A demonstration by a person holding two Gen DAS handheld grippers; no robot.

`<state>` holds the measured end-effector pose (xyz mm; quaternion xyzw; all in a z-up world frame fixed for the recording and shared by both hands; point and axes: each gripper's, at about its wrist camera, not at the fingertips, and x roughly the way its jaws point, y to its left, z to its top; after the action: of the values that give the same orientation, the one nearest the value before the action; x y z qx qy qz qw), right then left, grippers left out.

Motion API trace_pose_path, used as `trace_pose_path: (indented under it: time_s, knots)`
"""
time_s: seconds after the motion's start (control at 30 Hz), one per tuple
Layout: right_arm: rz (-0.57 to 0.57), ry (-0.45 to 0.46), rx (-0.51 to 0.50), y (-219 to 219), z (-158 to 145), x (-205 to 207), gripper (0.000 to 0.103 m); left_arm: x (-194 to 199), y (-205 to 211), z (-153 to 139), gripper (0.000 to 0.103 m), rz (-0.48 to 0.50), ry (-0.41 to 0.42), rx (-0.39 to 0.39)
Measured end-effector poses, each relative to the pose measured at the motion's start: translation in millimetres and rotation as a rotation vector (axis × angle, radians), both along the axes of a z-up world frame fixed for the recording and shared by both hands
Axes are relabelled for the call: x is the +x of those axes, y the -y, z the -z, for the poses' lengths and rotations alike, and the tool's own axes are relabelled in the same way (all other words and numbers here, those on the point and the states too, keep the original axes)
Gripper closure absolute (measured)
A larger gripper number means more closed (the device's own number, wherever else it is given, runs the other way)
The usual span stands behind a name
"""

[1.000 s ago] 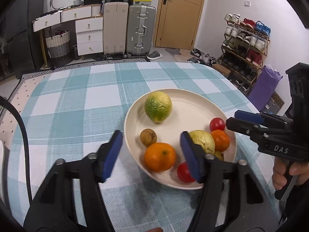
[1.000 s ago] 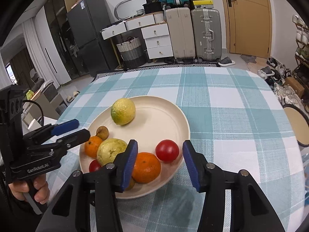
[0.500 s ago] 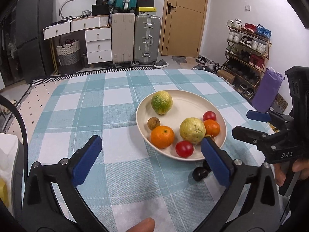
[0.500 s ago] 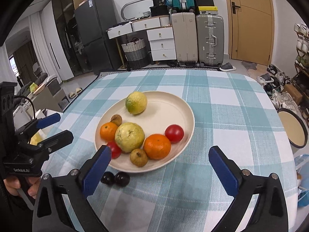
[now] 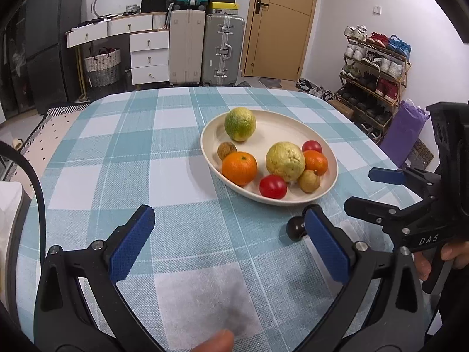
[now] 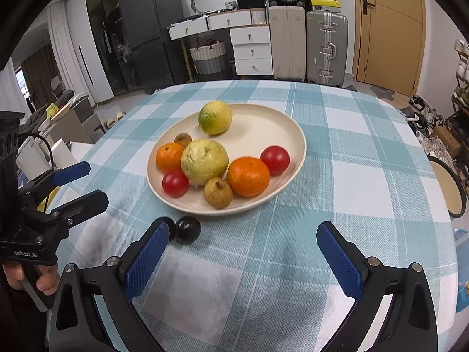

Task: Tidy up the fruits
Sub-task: 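Withdraw both open tools toward the two dark plums on the cloth, then move the right tool onto a dark plum and close on it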

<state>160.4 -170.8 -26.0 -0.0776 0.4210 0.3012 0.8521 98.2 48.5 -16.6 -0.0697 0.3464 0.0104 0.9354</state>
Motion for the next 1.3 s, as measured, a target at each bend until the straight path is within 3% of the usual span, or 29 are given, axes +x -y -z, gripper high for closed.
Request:
trace_pose_path:
  time_s: [0.37, 0.83, 1.3]
  knots:
    - [-0.031, -0.034, -0.054, -15.2, 18.9, -3.6, 0.000, 5.9, 8.1, 15.1, 0.001, 0.017, -0.028, 0.036]
    - [-0.009, -0.043, -0.114, -28.2, 30.6, 5.5, 0.000, 9.2, -2.5, 19.1, 0.001, 0.000, -0.049, -0.021]
    - [-0.030, -0.073, -0.081, -33.9, 28.7, 4.7, 0.000, 11.2, -4.1, 21.6, 0.001, -0.003, -0.057, -0.029]
